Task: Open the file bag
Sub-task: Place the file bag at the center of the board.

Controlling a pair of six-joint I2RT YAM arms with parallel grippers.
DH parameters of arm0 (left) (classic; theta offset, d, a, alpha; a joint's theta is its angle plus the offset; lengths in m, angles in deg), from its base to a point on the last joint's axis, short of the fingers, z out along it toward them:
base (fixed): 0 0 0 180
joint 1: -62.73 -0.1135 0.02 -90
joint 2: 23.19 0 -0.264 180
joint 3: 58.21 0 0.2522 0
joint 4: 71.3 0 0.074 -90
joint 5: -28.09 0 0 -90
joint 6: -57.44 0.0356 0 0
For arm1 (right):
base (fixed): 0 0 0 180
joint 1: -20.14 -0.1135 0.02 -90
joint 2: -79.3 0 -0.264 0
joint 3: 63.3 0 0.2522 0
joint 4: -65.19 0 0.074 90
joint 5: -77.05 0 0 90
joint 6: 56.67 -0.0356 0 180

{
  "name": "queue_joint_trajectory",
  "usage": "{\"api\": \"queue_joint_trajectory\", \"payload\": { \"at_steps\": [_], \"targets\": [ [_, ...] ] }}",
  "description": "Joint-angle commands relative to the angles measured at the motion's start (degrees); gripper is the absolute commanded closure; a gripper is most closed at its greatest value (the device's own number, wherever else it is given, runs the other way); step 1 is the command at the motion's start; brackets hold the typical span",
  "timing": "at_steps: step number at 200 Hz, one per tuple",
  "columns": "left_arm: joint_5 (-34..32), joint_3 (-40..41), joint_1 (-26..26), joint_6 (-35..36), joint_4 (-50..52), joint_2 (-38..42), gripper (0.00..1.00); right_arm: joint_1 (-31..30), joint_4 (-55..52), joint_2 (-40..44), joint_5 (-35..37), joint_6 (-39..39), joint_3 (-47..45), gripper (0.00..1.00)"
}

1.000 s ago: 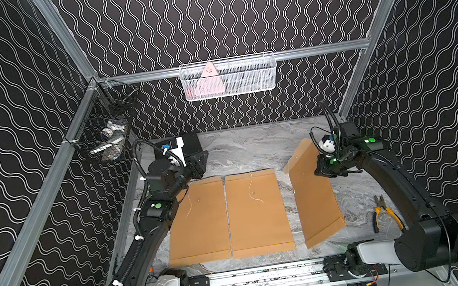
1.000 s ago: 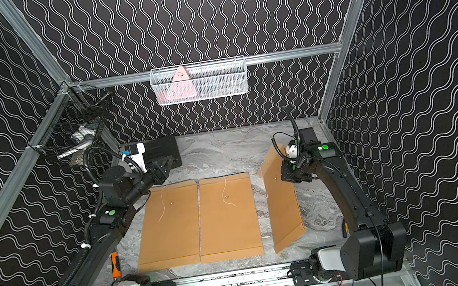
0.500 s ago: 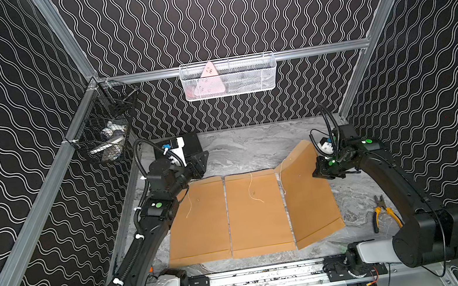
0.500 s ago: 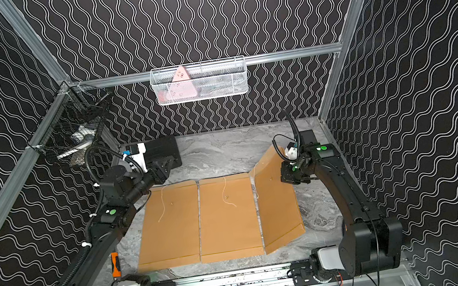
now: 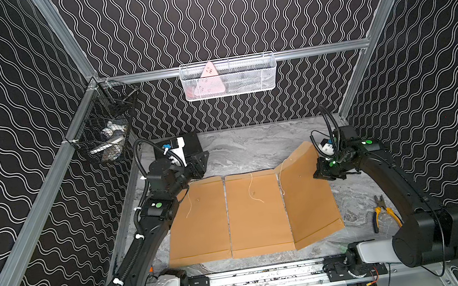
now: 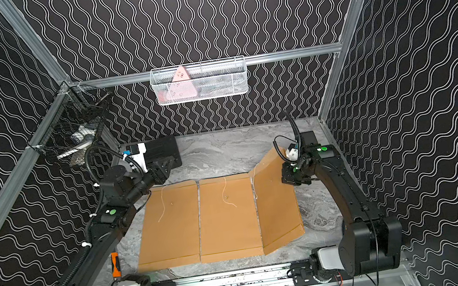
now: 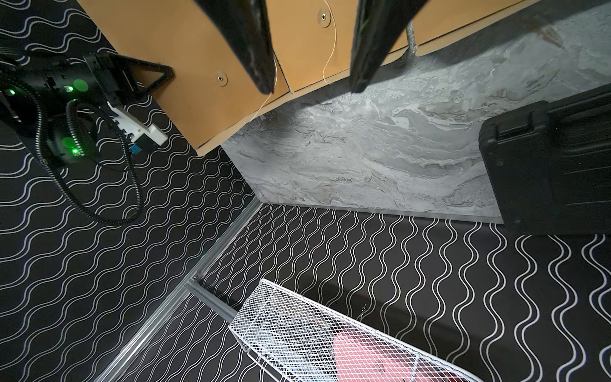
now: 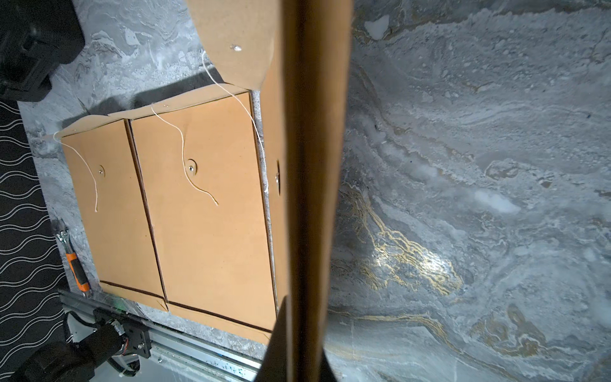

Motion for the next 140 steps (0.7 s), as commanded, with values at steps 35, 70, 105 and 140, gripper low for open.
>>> {"api": "queue_joint_trajectory", "payload": {
  "at_steps": [35,70,105,140],
  "targets": [
    [0.5,0.0,-0.1,0.4,-2.8,-0.2,0.58,0.5,0.7,-0.3,0.2,1.1,0.4,1.0],
    [0.6,0.0,-0.1,0.5,-2.9,-0.2,0.58,0.7,0.8,-0.9,0.1,1.3,0.6,1.0],
    [0.7,0.1,-0.1,0.4,-3.0,-0.2,0.58,0.8,0.8,-1.2,0.5,1.5,1.1,1.0],
    [0.9,0.2,-0.1,0.3,-3.3,-0.3,0.58,1.0,0.7,-1.6,0.6,1.6,1.3,1.0]
  ]
}}
